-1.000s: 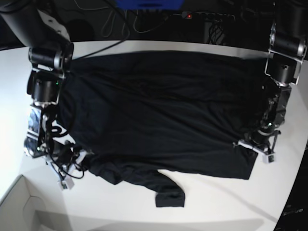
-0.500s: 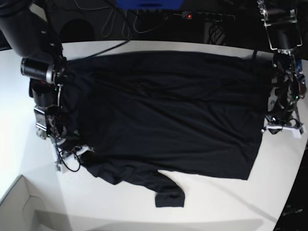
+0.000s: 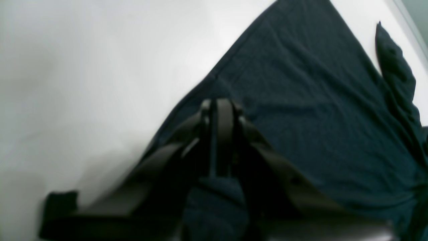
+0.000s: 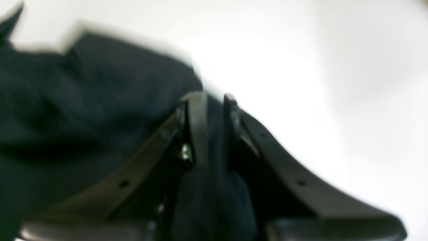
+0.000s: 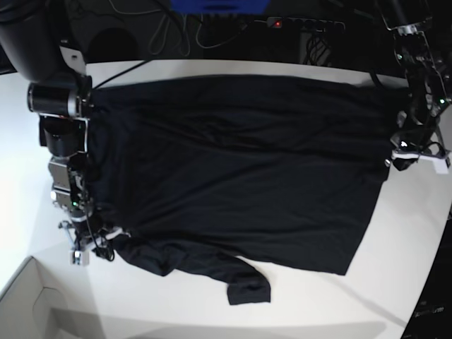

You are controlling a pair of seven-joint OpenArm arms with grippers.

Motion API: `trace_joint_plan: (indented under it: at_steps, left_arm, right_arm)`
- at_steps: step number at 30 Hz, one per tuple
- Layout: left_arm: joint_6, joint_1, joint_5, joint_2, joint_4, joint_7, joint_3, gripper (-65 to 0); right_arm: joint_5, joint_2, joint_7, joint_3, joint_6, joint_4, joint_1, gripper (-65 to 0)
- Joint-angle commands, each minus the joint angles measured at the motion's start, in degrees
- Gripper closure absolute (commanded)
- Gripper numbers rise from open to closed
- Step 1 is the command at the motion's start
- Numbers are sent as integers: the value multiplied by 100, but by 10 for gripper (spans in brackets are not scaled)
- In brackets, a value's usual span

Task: Layout the t-shirt on the table in an organized manner, then fold the t-shirt properly
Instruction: 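Pull the shirt's shoulder corners with both grippers toward the robot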

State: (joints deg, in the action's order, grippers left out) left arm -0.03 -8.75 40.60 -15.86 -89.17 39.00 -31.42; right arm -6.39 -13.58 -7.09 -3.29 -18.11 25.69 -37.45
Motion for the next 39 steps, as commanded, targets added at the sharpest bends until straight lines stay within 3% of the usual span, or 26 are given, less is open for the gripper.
trace_joint_plan:
  at_steps: [1, 7, 11, 14, 20, 32, 36, 39]
  left_arm:
    - [-27, -17, 59, -107, -204, -98, -36, -27]
    - [-27, -158, -3, -151, -213, -98, -19, -36]
    - [-27, 45, -3, -98, 182, -107, 25, -123]
    - [-27, 194, -12, -98, 473, -107, 25, -170]
    - [-27, 387, -12, -124, 1035, -107, 34, -176]
    - [-27, 783, -12, -151, 1220, -98, 280, -176]
    - [-27, 853, 59, -151, 1167, -98, 500, -176]
    - [-27, 845, 59, -133, 763, -98, 535, -176]
  right_arm:
    - [-68, -158, -25, -10, -5, 327, -145, -77]
    - [-95, -395, 2410, -71, -13, 3360, 1103, -77]
    - [-86, -17, 3799, -238, -22, 5769, 2484, -77]
    - [-86, 299, 4344, -229, -22, 6420, 3117, -77]
    - [-60, 422, 4380, -238, -22, 5743, 3398, -77]
    - [-60, -105, 2727, -238, -22, 2472, 1772, -77]
    - [-77, -184, 2419, -238, -22, 2411, 1490, -77]
    - [-77, -211, 2419, -247, -22, 3070, 1578, -77]
